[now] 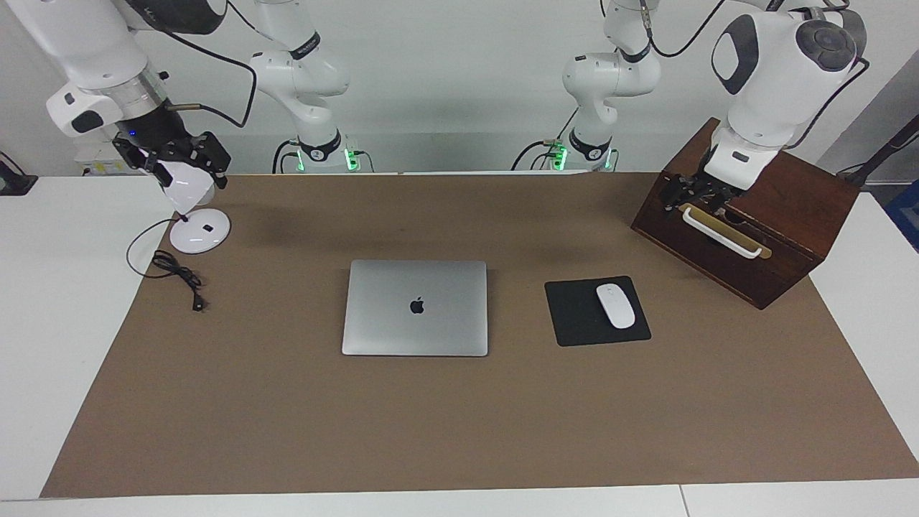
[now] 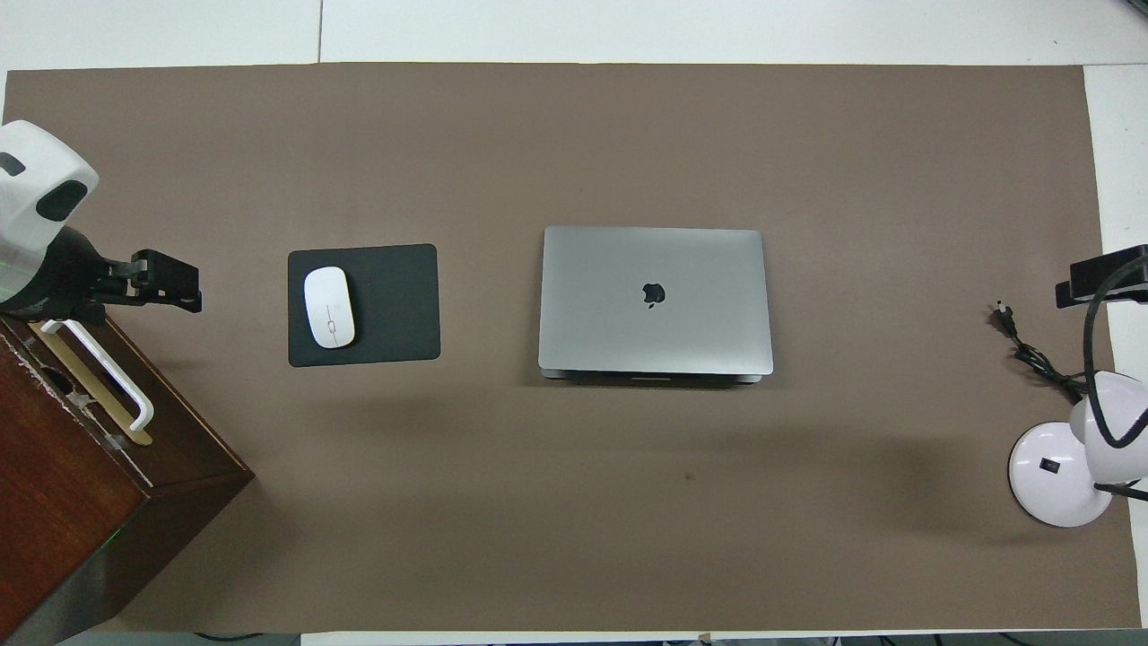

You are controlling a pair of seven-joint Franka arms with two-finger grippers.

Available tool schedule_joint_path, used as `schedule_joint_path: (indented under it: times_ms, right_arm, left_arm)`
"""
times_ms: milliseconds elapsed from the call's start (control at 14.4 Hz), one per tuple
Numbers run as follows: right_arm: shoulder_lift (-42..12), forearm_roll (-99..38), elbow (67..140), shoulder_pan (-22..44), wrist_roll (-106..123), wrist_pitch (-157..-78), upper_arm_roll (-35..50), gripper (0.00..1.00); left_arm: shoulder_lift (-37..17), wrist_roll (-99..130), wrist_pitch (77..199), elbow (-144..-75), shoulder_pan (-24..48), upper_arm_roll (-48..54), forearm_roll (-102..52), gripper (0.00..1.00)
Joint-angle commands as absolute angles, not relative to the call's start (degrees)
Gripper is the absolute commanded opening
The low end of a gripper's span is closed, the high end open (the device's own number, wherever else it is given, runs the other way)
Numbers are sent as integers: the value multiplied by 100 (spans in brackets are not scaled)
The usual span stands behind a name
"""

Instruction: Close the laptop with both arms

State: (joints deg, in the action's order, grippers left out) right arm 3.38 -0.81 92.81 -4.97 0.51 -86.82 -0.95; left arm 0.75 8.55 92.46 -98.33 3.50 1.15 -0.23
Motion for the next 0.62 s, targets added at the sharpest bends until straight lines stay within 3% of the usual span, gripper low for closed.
schedule_joint_path:
  times_ms: [0, 554]
  right_arm:
    - [431, 35, 9316, -615, 149, -8578, 9, 100]
    - [431, 35, 9316, -624, 141, -8543, 9, 100]
  left_arm:
    - [88, 844, 9141, -9773, 387, 70, 62, 100]
    - [193, 853, 9123, -9782, 387, 105, 62, 100]
